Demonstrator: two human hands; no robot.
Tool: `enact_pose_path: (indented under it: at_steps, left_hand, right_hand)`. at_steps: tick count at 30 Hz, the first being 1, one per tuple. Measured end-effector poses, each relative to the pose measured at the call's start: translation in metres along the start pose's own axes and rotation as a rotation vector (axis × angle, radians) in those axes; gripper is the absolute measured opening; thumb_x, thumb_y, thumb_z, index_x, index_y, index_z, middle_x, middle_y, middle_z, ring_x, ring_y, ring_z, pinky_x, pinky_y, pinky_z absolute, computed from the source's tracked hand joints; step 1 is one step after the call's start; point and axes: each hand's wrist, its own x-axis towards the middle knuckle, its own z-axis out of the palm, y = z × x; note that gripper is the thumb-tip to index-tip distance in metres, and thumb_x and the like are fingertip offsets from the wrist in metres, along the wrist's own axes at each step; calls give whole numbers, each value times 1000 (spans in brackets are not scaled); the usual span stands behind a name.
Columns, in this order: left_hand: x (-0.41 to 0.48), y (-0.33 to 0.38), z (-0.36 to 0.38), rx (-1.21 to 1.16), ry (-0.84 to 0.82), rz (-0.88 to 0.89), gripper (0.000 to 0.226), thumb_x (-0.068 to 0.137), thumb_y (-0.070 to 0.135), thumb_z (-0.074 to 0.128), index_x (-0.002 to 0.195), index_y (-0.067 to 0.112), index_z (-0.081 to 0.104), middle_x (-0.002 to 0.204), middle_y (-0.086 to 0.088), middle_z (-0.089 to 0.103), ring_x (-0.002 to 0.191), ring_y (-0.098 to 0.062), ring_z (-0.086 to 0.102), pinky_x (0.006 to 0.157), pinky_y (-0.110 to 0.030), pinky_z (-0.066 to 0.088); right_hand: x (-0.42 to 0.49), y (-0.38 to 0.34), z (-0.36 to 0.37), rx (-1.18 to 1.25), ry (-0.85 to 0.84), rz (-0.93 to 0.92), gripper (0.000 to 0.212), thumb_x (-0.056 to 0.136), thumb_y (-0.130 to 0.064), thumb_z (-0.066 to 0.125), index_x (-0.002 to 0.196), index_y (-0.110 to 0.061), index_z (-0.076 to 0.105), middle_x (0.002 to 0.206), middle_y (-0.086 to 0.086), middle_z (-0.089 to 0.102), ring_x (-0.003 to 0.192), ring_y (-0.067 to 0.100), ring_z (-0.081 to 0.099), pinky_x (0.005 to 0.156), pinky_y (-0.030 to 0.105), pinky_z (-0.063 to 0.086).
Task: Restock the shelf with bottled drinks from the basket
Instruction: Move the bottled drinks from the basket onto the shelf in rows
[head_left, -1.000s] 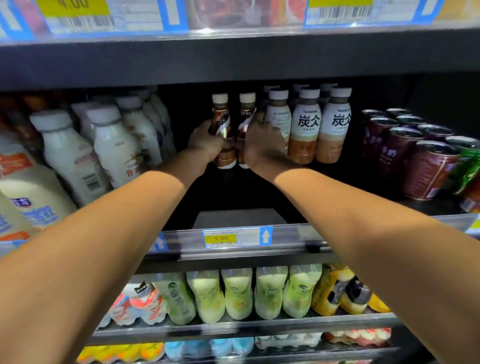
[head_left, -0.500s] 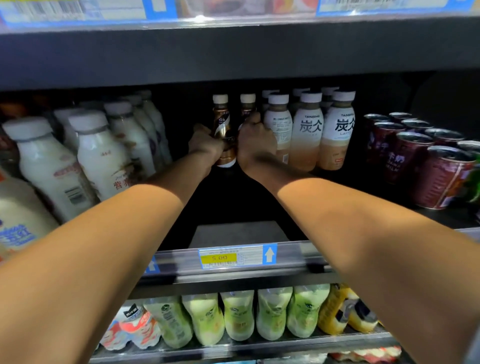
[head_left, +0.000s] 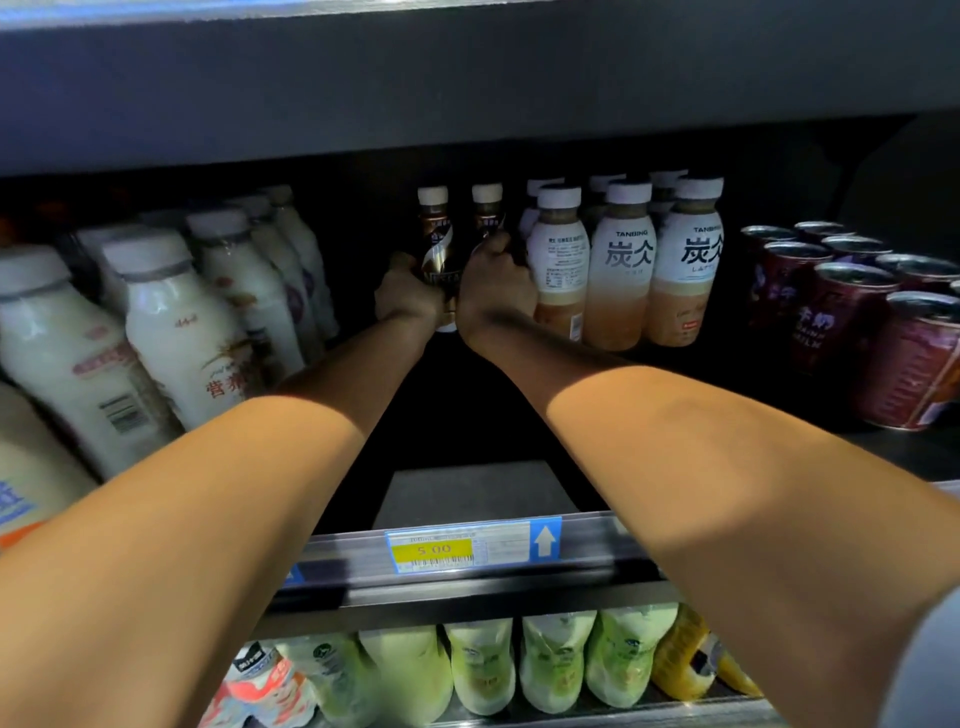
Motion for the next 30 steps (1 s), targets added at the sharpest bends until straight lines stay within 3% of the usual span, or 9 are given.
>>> enact_pose_path:
  at_steps: [9,15,18,20,21,23,24,27,30]
  left_hand:
    - [-2,0,2,15,0,8,37,92,19,61,128,12,54,127,-11,63,116,-29,60,79,-22,43]
    - [-5,6,-6,72,-40,-7,41,90,13,59,131,9,55,129,-14,62,118,-30,59,78,-22,40]
    - [-10,12,-13,89,-82,-35,47,90,15,58,136,8,50,134,-16,59,122,-33,57,87,-26,45]
    - [-16,17,-18,111,-100,-40,49,91,17,58,138,6,46,136,-17,57,124,-34,55,92,-30,46]
    - [-21,21,-21,140,-109,-29,48,92,17,58,137,6,47,135,-17,57,124,-34,56,92,-31,46]
    - [-34,29,-31,230,-133,52,41,90,17,57,129,5,56,128,-17,62,120,-34,58,90,-31,47]
    - [-43,32,-37,288,-151,119,36,90,17,55,124,7,61,124,-17,65,117,-34,60,87,-32,47]
    - [-80,38,-57,459,-242,316,28,91,25,51,111,16,68,114,-13,69,107,-35,64,80,-33,47]
    - [-125,46,-69,799,-259,593,30,93,33,48,113,22,66,116,-17,66,106,-41,63,76,-36,44]
  right_hand:
    - [1,2,8,1,16,-13,42,105,-16,34,142,2,29,131,17,62,117,36,62,91,40,49]
    - [-7,4,13,74,-35,6,74,102,-22,42,155,0,-4,135,21,58,116,38,61,92,42,47]
    - [-16,3,7,122,-73,23,85,99,-28,49,155,-3,-10,143,21,51,123,37,57,97,43,45]
    - [-21,0,-2,61,-94,-3,76,100,-25,48,156,-1,2,142,21,51,124,37,55,98,42,44]
    - [-26,-1,-10,-4,-110,-42,61,101,-22,45,153,-1,19,140,20,53,124,36,55,97,41,45]
    - [-41,0,-32,-117,-131,-147,37,102,-15,39,134,-4,53,132,18,59,120,35,58,91,37,47]
    - [-50,1,-44,-131,-136,-197,34,100,-12,39,124,-4,61,127,18,62,116,35,60,87,36,48]
    - [-77,8,-82,-229,-170,-239,30,96,-14,45,114,-3,66,119,19,64,111,38,61,80,36,45]
    - [-114,31,-111,-448,-134,-232,27,94,-18,52,110,-8,70,113,18,67,106,37,63,83,40,48]
